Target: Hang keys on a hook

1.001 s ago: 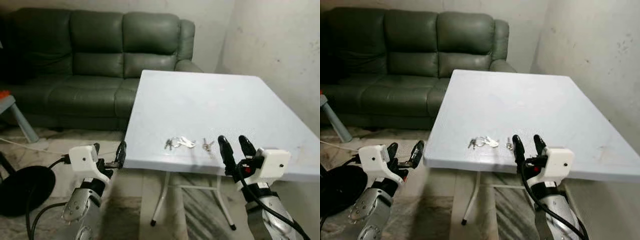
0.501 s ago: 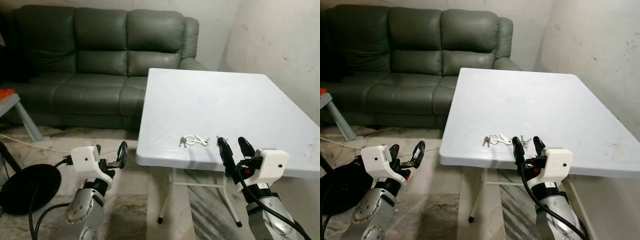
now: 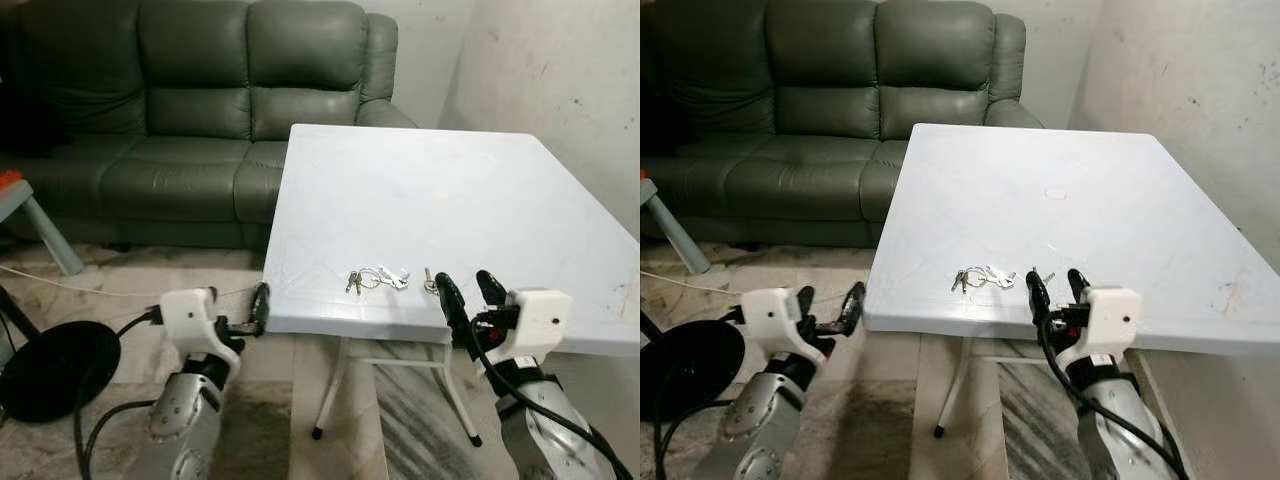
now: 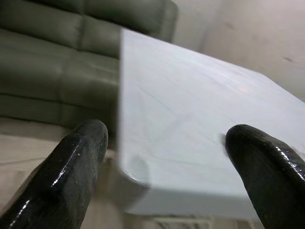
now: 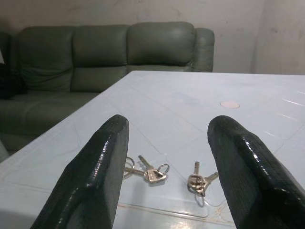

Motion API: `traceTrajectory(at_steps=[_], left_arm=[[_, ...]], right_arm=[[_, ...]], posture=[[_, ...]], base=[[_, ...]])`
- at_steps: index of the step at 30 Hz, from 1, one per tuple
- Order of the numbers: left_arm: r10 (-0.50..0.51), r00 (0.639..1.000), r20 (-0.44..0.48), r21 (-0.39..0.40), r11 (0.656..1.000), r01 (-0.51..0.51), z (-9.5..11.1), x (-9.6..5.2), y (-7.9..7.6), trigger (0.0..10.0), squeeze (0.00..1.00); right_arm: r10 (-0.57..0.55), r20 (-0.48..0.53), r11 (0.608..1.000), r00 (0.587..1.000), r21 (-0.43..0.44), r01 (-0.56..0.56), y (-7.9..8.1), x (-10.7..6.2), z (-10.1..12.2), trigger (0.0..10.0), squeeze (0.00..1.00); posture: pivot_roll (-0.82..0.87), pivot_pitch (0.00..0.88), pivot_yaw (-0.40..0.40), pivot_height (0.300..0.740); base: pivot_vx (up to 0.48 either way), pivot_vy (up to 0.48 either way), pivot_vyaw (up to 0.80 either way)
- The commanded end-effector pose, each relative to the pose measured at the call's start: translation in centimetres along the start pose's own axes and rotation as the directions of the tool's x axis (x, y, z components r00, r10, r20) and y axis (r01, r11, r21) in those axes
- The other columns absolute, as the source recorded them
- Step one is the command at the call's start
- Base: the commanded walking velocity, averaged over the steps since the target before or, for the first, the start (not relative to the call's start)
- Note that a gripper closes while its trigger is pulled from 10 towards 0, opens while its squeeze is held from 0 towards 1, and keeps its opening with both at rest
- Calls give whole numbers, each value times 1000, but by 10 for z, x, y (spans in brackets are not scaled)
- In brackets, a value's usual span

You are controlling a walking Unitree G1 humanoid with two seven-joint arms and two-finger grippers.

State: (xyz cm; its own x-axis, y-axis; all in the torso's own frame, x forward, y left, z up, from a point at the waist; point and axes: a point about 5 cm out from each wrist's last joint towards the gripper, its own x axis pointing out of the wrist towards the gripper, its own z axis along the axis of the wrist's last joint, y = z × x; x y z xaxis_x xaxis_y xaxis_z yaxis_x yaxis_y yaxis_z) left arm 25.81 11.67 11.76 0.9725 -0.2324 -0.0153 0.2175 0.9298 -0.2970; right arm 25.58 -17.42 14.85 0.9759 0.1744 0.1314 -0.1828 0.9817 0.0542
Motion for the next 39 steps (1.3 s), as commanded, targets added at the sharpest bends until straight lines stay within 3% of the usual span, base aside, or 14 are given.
traceTrajectory(at_steps=[1, 4, 6, 8, 15, 30, 39], left_arm=[[-84, 995, -59, -8, 996, 83, -7, 4, -13, 10000, 0], [-181, 981, -66, 11, 983, 182, -6, 4, -29, 10000, 0], [-184, 981, -66, 11, 983, 185, -6, 4, -30, 10000, 0], [-214, 975, -62, 16, 976, 215, -2, 1, -36, 10000, 0], [-215, 973, -79, 17, 976, 217, -2, -6, -37, 10000, 0], [-204, 973, -108, 7, 979, 206, 0, -21, -42, 10000, 0], [-181, 976, -118, -10, 983, 181, 0, -28, -43, 10000, 0]], right_arm=[[23, -58, 999, 998, -32, -25, -8, 7, -6, 10000, 0], [23, -97, 998, 995, -56, -28, -18, 18, -8, 10000, 0], [24, -99, 998, 995, -54, -30, -18, 19, -8, 10000, 0], [26, -78, 994, 997, -101, -34, -27, 32, -2, 10000, 0], [32, -64, 992, 997, -118, -39, -34, 54, 6, 10000, 0], [226, -157, 961, 961, -128, -247, -6, 97, -4, 10000, 0], [233, -212, 951, 949, -154, -268, -10, 107, -12, 10000, 0]], posture=[[40, 0, -53, 740], [43, 0, -57, 740], [43, 0, -57, 740], [47, 0, -58, 740], [59, 34, -59, 740], [97, 143, -90, 740], [114, 168, -104, 740]], base=[[0, 0, 0], [0, 0, 0], [0, 0, 0], [0, 0, 0], [0, 0, 0], [0, 0, 0], [0, 0, 0]])
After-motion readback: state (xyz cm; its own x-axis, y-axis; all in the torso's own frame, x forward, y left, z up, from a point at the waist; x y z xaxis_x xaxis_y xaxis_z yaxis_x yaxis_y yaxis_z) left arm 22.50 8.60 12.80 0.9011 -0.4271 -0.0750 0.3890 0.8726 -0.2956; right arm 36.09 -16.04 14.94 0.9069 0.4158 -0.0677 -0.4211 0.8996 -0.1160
